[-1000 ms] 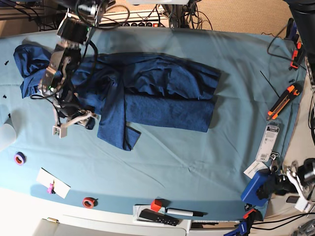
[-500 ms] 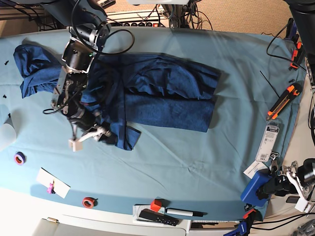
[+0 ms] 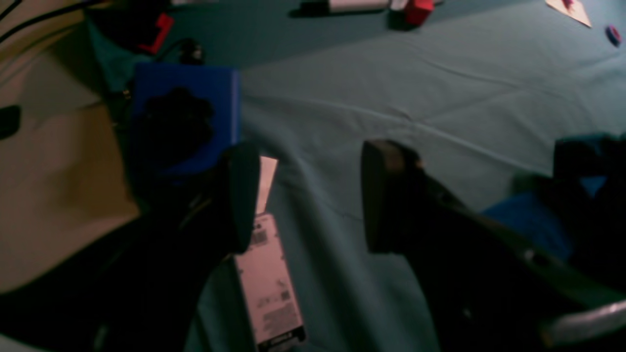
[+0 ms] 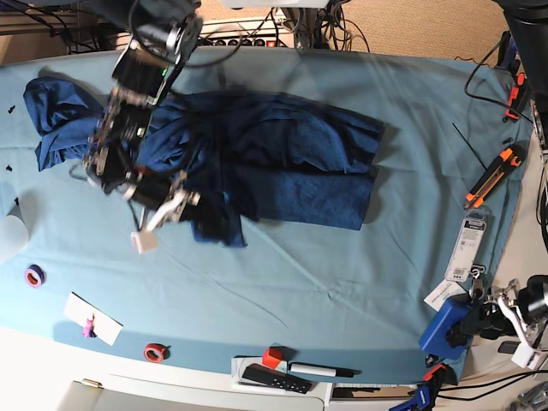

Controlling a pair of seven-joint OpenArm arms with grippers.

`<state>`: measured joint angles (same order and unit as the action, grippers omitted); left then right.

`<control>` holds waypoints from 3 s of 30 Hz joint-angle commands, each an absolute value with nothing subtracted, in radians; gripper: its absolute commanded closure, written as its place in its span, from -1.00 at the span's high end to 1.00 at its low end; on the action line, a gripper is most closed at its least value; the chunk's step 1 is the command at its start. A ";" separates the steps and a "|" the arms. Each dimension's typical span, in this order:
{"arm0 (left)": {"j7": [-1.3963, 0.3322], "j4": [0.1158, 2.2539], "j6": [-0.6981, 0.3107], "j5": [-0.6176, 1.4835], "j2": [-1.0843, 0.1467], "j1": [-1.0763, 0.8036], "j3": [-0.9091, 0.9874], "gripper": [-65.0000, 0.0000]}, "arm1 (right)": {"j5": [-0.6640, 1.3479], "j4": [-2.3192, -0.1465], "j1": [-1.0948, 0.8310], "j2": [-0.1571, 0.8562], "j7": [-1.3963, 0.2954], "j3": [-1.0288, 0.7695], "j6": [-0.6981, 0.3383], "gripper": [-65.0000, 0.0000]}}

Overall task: Layout the t-shirt on the table in an organized manner, then fold the t-shirt properly
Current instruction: 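Drag the right gripper across the shirt strip toward its other end, then grasp the shirt strip end with the left gripper, right gripper holding the other end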

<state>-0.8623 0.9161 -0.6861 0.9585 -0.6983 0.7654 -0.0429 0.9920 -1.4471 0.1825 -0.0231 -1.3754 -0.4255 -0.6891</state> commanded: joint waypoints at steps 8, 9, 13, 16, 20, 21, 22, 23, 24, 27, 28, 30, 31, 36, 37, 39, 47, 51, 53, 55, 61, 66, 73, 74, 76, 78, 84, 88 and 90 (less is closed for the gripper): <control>-0.837 0.929 -0.686 0.980 -0.711 0.801 -0.034 -0.09 | 1.027 -1.731 0.036 -0.061 -1.378 -0.271 -0.698 -1.00; -0.838 0.929 -0.674 0.979 -0.706 0.800 -0.034 -0.09 | 1.022 -1.734 0.027 -0.061 -1.372 -0.237 -0.698 -1.00; -0.838 0.929 -0.666 0.979 -0.670 0.797 -0.034 -0.09 | 0.922 -1.734 0.005 -0.061 -1.281 -0.114 -0.698 -1.00; -0.838 0.929 -0.667 0.977 -0.641 0.791 -0.034 -0.09 | 0.834 -1.734 0.006 -0.061 -1.224 -0.042 -0.698 -1.00; -0.831 0.929 -0.667 0.950 -0.607 0.779 -0.034 -0.09 | 0.775 -1.734 0.005 -0.061 -1.193 0.032 -0.698 -1.00; -0.822 0.929 -0.667 0.947 -0.601 0.773 -0.034 -0.09 | 0.762 -1.734 0.005 -0.061 -1.193 0.050 -0.698 -1.00; -0.811 0.929 -0.667 0.943 -0.594 0.767 -0.034 -0.09 | 0.747 -1.734 0.006 -0.061 -1.191 0.068 -0.698 -1.00; -0.802 0.929 -0.667 0.941 -0.588 0.761 -0.034 -0.09 | 0.730 -1.734 0.006 -0.061 -1.184 0.083 -0.698 -1.00; -0.799 0.929 -0.667 0.941 -0.582 0.756 -0.034 -0.09 | 0.708 -1.734 0.005 -0.061 -1.172 0.099 -0.698 -1.00; -0.799 0.929 -0.670 0.941 -0.571 0.748 -0.034 -0.09 | 0.637 -1.734 0.006 -0.061 -1.132 0.139 -0.696 -1.00; -0.800 0.929 -0.670 0.941 -0.569 0.747 -0.034 -0.09 | 0.611 -1.734 0.006 -0.061 -1.121 0.150 -0.685 -1.00; -0.799 0.929 -0.671 0.942 -0.567 0.748 -0.034 -0.09 | 0.574 -1.734 0.006 -0.061 -1.097 0.168 -0.677 -1.00; -0.799 0.929 -0.670 0.942 -0.567 0.748 -0.034 -0.09 | 0.561 -1.734 0.006 -0.061 -1.093 0.176 -0.673 -1.00; -0.799 0.929 -0.670 0.942 -0.565 0.748 -0.034 -0.09 | 0.548 -1.734 0.007 -0.064 -1.054 0.208 -0.659 -1.00; -0.799 0.929 -0.670 0.942 -0.565 0.748 -0.034 -0.09 | 0.548 -1.734 0.009 -0.069 -1.044 0.212 -0.660 -1.00; -0.799 0.929 -0.671 0.942 -0.565 0.748 -0.034 -0.09 | 0.549 -1.734 0.018 -0.084 -1.034 0.218 -0.674 -0.69; -0.807 0.929 -0.671 0.941 -0.566 0.745 -0.034 -0.09 | 0.548 -1.734 0.075 -0.102 -1.040 0.259 -0.684 -0.05; -0.822 0.929 -0.672 0.942 -0.566 0.731 -0.034 -0.09 | 0.549 -1.737 0.101 -0.102 -1.079 0.205 -0.683 -0.05; -0.834 0.929 -0.678 0.942 -0.566 0.714 -0.034 -0.09 | 0.549 -1.752 0.099 -0.102 -1.096 0.135 -0.683 -0.05; -0.878 0.929 -0.677 0.965 -0.566 0.693 -0.034 -0.09 | 0.550 -1.773 0.099 -0.102 -1.124 0.039 -0.683 -0.05; -1.156 0.929 -0.647 1.329 -0.570 0.603 -0.034 -0.01 | 0.575 -1.846 0.099 -0.094 -1.163 -0.296 -0.684 -0.05; -1.312 0.930 -0.650 1.484 -0.568 0.537 -0.034 0.12 | 0.690 -1.848 0.091 -0.007 -1.189 -0.503 -0.684 -0.05; -1.332 0.930 -0.648 1.484 -0.567 0.419 -0.037 0.12 | 0.776 -1.848 0.043 0.093 -1.215 -0.664 -0.685 -0.05; -1.338 0.930 -0.648 1.484 -0.567 0.400 -0.037 0.12 | 0.785 -1.848 0.038 0.100 -1.221 -0.682 -0.685 -0.05; -1.342 0.930 -0.648 1.484 -0.567 0.363 -0.037 0.12 | 0.804 -1.848 0.031 0.108 -1.232 -0.716 -0.685 -0.05; -1.346 0.931 -0.648 1.484 -0.567 0.332 -0.037 0.12 | 0.825 -1.848 0.028 0.115 -1.238 -0.742 -0.695 -0.05; -1.334 0.938 -0.647 1.484 -0.556 0.254 -0.037 0.12 | 0.876 -1.848 0.028 0.113 -1.253 -0.767 -0.698 -0.05; -1.326 0.971 -0.631 1.462 -0.525 0.222 -0.041 0.12 | 0.877 -1.848 0.028 0.113 -1.253 -0.767 -0.698 -0.05; -1.318 0.997 -0.625 1.442 -0.506 0.213 -0.052 0.12 | 0.879 -1.848 0.028 0.114 -1.253 -0.767 -0.698 -0.05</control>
